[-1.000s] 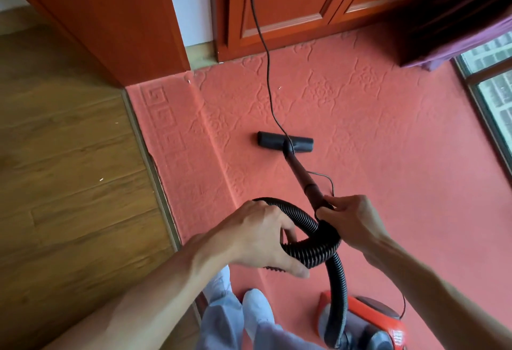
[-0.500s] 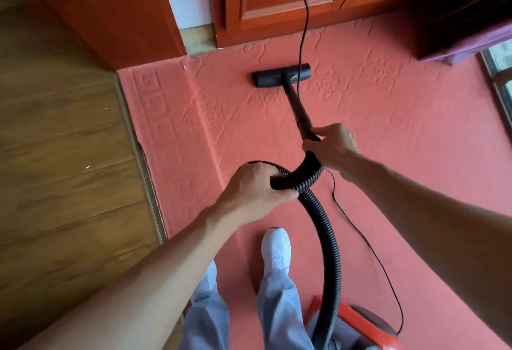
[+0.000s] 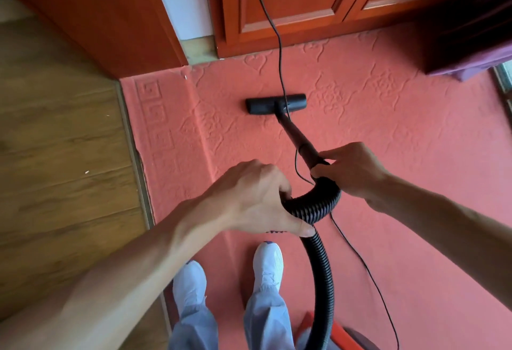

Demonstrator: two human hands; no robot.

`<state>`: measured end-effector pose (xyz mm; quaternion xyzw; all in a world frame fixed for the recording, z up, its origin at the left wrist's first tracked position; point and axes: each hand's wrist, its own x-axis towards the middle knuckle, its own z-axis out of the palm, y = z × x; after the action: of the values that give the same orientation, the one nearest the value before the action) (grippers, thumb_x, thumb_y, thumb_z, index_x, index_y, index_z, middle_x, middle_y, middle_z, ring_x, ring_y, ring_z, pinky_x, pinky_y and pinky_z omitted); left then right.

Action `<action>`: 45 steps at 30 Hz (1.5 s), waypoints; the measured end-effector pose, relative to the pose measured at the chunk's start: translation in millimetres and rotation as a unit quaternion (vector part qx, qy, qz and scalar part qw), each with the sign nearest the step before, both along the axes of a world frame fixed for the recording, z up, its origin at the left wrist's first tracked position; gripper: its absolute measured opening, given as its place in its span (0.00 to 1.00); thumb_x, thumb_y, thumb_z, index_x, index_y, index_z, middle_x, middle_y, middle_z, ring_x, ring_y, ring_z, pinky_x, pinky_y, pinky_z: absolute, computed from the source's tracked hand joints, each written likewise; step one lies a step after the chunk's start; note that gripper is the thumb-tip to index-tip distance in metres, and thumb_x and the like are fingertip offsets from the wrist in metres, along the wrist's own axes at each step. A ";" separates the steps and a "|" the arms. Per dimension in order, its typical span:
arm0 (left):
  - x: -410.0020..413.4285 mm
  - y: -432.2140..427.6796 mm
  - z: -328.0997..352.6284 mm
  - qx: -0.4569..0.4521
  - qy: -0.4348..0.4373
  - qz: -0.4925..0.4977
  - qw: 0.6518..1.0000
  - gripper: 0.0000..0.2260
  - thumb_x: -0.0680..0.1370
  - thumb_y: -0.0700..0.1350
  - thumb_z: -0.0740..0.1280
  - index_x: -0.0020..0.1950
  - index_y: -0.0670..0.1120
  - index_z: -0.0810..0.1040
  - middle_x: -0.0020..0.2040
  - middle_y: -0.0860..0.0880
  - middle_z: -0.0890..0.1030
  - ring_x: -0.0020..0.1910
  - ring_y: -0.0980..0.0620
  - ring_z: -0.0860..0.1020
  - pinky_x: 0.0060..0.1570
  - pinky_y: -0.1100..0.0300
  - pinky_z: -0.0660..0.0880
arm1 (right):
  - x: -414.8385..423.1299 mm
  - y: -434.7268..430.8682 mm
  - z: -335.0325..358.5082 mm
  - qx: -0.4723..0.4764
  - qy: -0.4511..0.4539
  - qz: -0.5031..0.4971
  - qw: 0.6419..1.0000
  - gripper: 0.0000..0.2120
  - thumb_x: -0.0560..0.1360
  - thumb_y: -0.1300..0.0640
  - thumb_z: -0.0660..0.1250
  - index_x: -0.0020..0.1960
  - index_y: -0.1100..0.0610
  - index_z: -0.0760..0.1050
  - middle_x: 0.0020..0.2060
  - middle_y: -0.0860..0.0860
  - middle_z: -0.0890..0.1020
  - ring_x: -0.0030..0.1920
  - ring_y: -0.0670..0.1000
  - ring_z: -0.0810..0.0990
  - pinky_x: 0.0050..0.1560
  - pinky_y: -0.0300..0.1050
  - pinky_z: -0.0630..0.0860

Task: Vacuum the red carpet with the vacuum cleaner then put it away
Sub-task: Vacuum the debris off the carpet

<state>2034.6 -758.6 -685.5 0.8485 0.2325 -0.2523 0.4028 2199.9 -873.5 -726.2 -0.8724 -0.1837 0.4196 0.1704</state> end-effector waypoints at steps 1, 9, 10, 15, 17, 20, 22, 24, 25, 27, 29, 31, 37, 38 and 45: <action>5.5 5.2 5.3 0.006 -0.005 0.005 1.000 0.23 0.62 0.70 0.74 0.42 0.52 0.85 0.30 0.52 0.80 0.35 0.53 0.78 0.38 0.57 0.77 | 5.5 5.9 3.4 0.004 0.007 -0.006 1.000 0.11 0.68 0.56 0.74 0.50 0.51 0.86 0.35 0.54 0.80 0.35 0.48 0.75 0.33 0.41 0.70; 14.5 41.3 -7.4 0.033 -0.034 0.102 0.994 0.21 0.65 0.64 0.75 0.39 0.46 0.83 0.26 0.51 0.74 0.26 0.51 0.71 0.28 0.58 0.67 | 31.8 85.6 -18.6 0.013 -0.015 0.007 1.000 0.14 0.67 0.57 0.74 0.51 0.61 0.85 0.39 0.55 0.80 0.40 0.50 0.76 0.41 0.49 0.78; 10.4 44.7 -14.0 0.026 -0.045 0.127 0.990 0.20 0.65 0.63 0.74 0.41 0.47 0.84 0.28 0.51 0.77 0.28 0.50 0.74 0.29 0.56 0.70 | 31.1 95.9 -23.1 0.016 -0.017 0.011 1.000 0.14 0.67 0.57 0.74 0.51 0.60 0.85 0.38 0.54 0.79 0.38 0.50 0.75 0.38 0.46 0.75; -4.4 46.1 -38.9 0.051 -0.090 0.210 0.972 0.15 0.68 0.58 0.71 0.43 0.47 0.82 0.38 0.51 0.82 0.38 0.53 0.80 0.41 0.50 0.77 | 23.8 130.0 -48.4 0.029 -0.028 0.030 0.999 0.12 0.68 0.57 0.75 0.48 0.63 0.83 0.37 0.54 0.79 0.37 0.52 0.77 0.31 0.43 0.72; -4.8 42.5 -39.9 0.052 -0.088 0.231 0.967 0.12 0.70 0.55 0.72 0.42 0.47 0.81 0.37 0.51 0.81 0.39 0.53 0.80 0.41 0.50 0.77 | 22.0 134.3 -54.3 0.031 -0.030 0.009 0.999 0.13 0.67 0.58 0.76 0.50 0.62 0.83 0.42 0.56 0.81 0.42 0.54 0.79 0.39 0.48 0.77; -12.6 39.2 -34.4 0.093 -0.099 0.222 0.965 0.13 0.67 0.56 0.74 0.42 0.47 0.80 0.41 0.52 0.81 0.42 0.53 0.78 0.45 0.53 0.76 | 12.6 129.5 -51.8 0.046 -0.015 -0.016 0.999 0.14 0.67 0.59 0.76 0.52 0.62 0.84 0.45 0.58 0.84 0.41 0.53 0.79 0.39 0.47 0.76; -25.0 40.3 -22.0 0.109 -0.102 0.196 0.969 0.15 0.66 0.57 0.76 0.41 0.48 0.78 0.43 0.53 0.81 0.44 0.52 0.78 0.46 0.56 0.75 | -1.2 121.2 -39.8 0.057 0.012 -0.019 0.998 0.15 0.68 0.60 0.76 0.54 0.61 0.84 0.45 0.57 0.84 0.41 0.52 0.78 0.40 0.45 0.74; -42.8 44.5 -3.8 0.106 -0.077 0.156 0.979 0.18 0.65 0.60 0.77 0.40 0.49 0.76 0.43 0.54 0.82 0.45 0.53 0.78 0.43 0.59 0.73 | -21.8 109.7 -19.2 0.067 0.042 -0.010 0.997 0.13 0.70 0.62 0.75 0.54 0.58 0.84 0.42 0.54 0.83 0.41 0.50 0.78 0.42 0.42 0.73; -53.0 46.8 5.4 0.105 -0.057 0.132 0.984 0.19 0.64 0.61 0.77 0.41 0.48 0.77 0.43 0.54 0.82 0.45 0.53 0.79 0.40 0.61 0.72 | -34.2 103.4 -8.4 0.069 0.061 -0.007 0.996 0.09 0.71 0.63 0.75 0.51 0.57 0.84 0.39 0.53 0.82 0.39 0.49 0.77 0.42 0.42 0.72; -73.3 51.5 24.9 0.113 -0.031 0.101 0.988 0.20 0.63 0.62 0.77 0.43 0.48 0.81 0.41 0.53 0.82 0.44 0.53 0.79 0.33 0.66 0.67 | -59.4 92.9 8.7 0.072 0.118 -0.006 0.990 0.04 0.71 0.64 0.73 0.43 0.57 0.85 0.34 0.53 0.81 0.36 0.49 0.76 0.43 0.42 0.72; -93.1 56.7 41.0 0.133 -0.024 0.084 0.987 0.22 0.62 0.64 0.77 0.43 0.48 0.82 0.40 0.53 0.81 0.43 0.53 0.78 0.35 0.64 0.70 | -83.3 90.8 17.5 0.069 0.160 -0.006 0.985 0.04 0.71 0.64 0.73 0.40 0.58 0.86 0.32 0.53 0.81 0.34 0.49 0.76 0.41 0.43 0.72; -111.9 62.1 48.1 0.156 -0.018 0.077 0.985 0.23 0.61 0.66 0.77 0.44 0.49 0.82 0.41 0.54 0.81 0.45 0.54 0.78 0.44 0.59 0.75 | -102.0 98.0 18.2 0.065 0.168 -0.006 0.984 0.04 0.71 0.64 0.73 0.39 0.60 0.85 0.31 0.53 0.80 0.33 0.49 0.75 0.39 0.43 0.71; -148.6 69.3 42.6 0.175 -0.040 0.105 0.978 0.21 0.63 0.64 0.76 0.43 0.50 0.81 0.38 0.57 0.78 0.47 0.56 0.77 0.36 0.75 0.62 | -136.2 130.3 11.6 0.050 0.132 0.003 0.990 0.04 0.70 0.62 0.74 0.42 0.63 0.85 0.35 0.55 0.80 0.37 0.50 0.75 0.41 0.44 0.71; -151.2 70.0 40.0 0.178 -0.052 0.114 0.976 0.19 0.64 0.63 0.76 0.42 0.50 0.79 0.35 0.57 0.75 0.45 0.56 0.76 0.34 0.74 0.61 | -139.1 134.8 10.1 0.052 0.125 0.005 0.991 0.02 0.70 0.62 0.74 0.41 0.61 0.85 0.36 0.56 0.81 0.37 0.50 0.76 0.41 0.44 0.72; -171.4 81.1 -0.6 0.141 -0.045 0.186 0.971 0.16 0.67 0.55 0.77 0.35 0.49 0.72 0.35 0.54 0.76 0.36 0.53 0.75 0.29 0.63 0.64 | -154.8 172.2 -12.1 0.059 0.078 0.054 0.994 0.07 0.71 0.62 0.72 0.50 0.58 0.84 0.44 0.56 0.84 0.42 0.50 0.77 0.56 0.51 0.78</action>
<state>1863.2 -677.5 -686.1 0.8493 0.4011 -0.0989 0.3287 2045.1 -701.3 -738.3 -0.8143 -0.2412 0.4833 0.2124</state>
